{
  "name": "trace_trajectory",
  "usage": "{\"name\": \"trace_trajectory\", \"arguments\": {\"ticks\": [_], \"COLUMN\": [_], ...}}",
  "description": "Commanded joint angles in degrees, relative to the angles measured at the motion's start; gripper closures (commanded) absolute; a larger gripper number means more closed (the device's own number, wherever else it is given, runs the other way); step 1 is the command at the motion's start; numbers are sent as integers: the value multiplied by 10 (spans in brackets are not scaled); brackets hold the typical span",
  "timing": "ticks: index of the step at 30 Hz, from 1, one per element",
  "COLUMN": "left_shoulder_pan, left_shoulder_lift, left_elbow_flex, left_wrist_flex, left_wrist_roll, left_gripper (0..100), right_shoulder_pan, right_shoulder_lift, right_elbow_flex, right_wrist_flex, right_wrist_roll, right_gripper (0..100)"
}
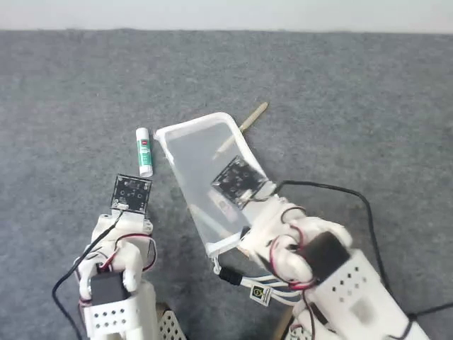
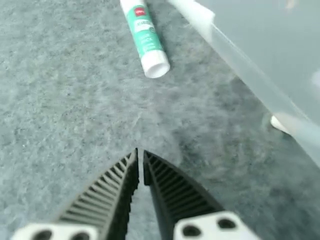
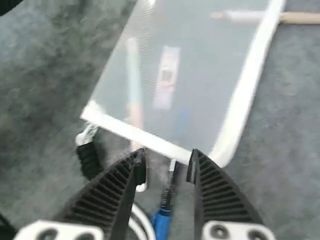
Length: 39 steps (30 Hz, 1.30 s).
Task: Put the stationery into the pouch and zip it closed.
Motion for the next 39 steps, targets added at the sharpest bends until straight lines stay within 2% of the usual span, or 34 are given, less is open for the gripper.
{"name": "trace_trajectory", "arguments": {"ticks": [1, 5, 13, 18, 25, 34, 39], "left_shoulder_pan": [-4, -4, -4, -4, -4, -4, -4], "left_shoulder_lift": [-11, -11, -11, -11, -11, -11, -11], "left_elbow_flex": [-35, -35, -34, -34, -34, -34, -34], "left_wrist_flex": [-18, -18, -18, -18, -18, -18, -17], "left_wrist_roll": [-1, -1, -1, -1, -1, -2, -3], "left_gripper": [987, 987, 987, 987, 987, 987, 987], "right_shoulder_pan": [-48, -82, -87, -88, -159, -158, -135], "right_shoulder_lift": [26, 52, 121, 131, 137, 140, 201], "right_elbow_flex": [-29, -28, 36, 54, 72, 87, 84], "right_wrist_flex": [1, 0, -90, -91, -94, -97, -118], "right_wrist_roll": [-23, -43, -45, -45, -45, -44, -44], "right_gripper": [853, 853, 853, 854, 854, 856, 875]}}
